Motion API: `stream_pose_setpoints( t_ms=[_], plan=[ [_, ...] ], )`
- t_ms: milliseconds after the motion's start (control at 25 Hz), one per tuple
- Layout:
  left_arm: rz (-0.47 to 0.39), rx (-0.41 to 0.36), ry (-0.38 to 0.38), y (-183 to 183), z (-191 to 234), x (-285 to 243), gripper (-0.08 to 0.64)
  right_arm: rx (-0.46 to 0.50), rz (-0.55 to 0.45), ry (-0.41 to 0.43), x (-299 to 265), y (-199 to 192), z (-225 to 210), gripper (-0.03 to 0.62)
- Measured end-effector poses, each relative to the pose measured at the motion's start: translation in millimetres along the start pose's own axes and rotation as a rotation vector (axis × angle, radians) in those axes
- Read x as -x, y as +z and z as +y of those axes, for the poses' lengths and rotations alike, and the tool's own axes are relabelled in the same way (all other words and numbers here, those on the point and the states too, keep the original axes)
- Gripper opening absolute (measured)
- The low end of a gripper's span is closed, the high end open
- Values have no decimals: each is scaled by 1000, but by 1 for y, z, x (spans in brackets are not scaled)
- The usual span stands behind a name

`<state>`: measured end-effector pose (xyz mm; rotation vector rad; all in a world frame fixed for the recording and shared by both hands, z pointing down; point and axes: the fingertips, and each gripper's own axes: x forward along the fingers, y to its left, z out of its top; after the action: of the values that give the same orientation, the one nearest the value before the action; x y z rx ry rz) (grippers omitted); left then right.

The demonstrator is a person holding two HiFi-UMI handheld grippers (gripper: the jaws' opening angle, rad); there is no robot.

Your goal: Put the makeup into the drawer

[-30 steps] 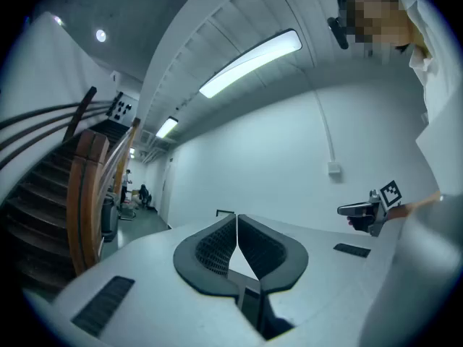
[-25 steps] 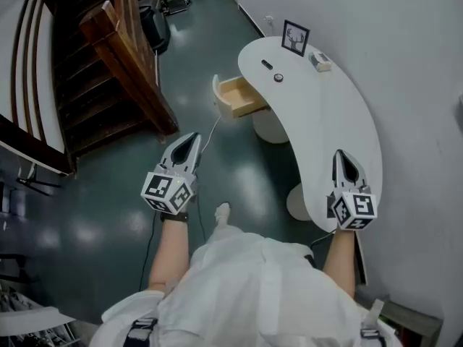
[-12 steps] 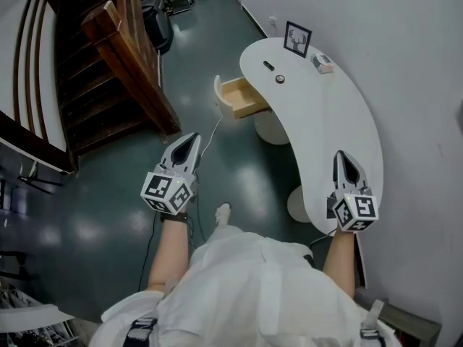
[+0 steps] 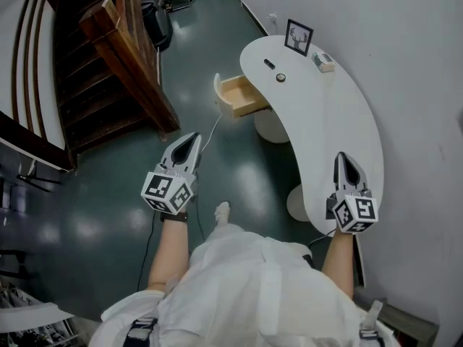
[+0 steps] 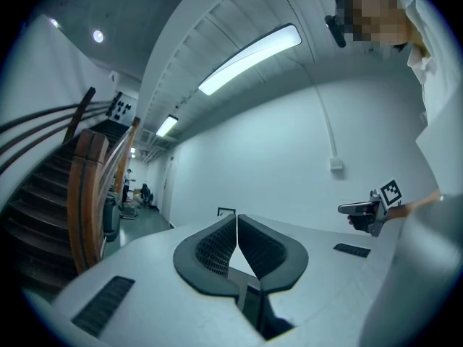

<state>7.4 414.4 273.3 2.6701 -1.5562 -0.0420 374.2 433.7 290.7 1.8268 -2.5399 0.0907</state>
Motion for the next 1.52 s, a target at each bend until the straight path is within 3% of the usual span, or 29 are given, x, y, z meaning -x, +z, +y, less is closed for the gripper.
stream_pose_setpoints(
  t_ms=[560, 1520],
  plan=[
    [15, 29, 6, -9, 33, -12, 20, -7, 38, -15, -34, -5, 5, 9],
    [-18, 18, -12, 16, 242, -70, 20, 17, 37, -35, -231, 7, 94, 9]
  ],
)
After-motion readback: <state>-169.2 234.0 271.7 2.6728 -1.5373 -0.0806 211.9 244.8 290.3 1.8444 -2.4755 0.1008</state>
